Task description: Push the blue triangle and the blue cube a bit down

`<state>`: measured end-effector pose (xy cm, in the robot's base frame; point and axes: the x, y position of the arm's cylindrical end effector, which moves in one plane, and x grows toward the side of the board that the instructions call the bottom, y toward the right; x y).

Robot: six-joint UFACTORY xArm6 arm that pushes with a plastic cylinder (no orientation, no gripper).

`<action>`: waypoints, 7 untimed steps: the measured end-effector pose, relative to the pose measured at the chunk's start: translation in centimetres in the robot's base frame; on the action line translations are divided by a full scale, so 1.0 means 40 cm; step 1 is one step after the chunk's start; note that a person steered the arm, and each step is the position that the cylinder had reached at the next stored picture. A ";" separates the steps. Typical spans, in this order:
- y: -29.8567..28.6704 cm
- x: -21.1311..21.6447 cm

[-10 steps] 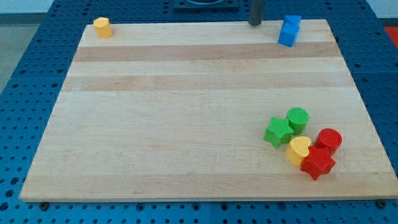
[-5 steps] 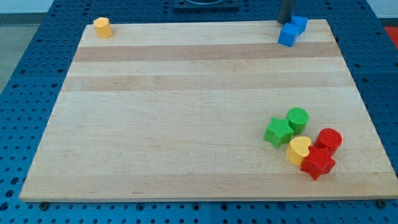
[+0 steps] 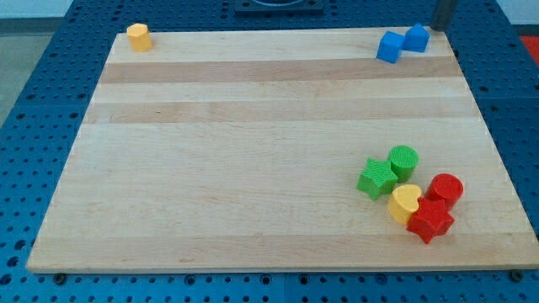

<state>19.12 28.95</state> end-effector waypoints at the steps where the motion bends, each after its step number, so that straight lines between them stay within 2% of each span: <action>1: -0.017 0.007; 3: -0.066 0.036; 6: -0.289 0.146; 7: -0.304 0.200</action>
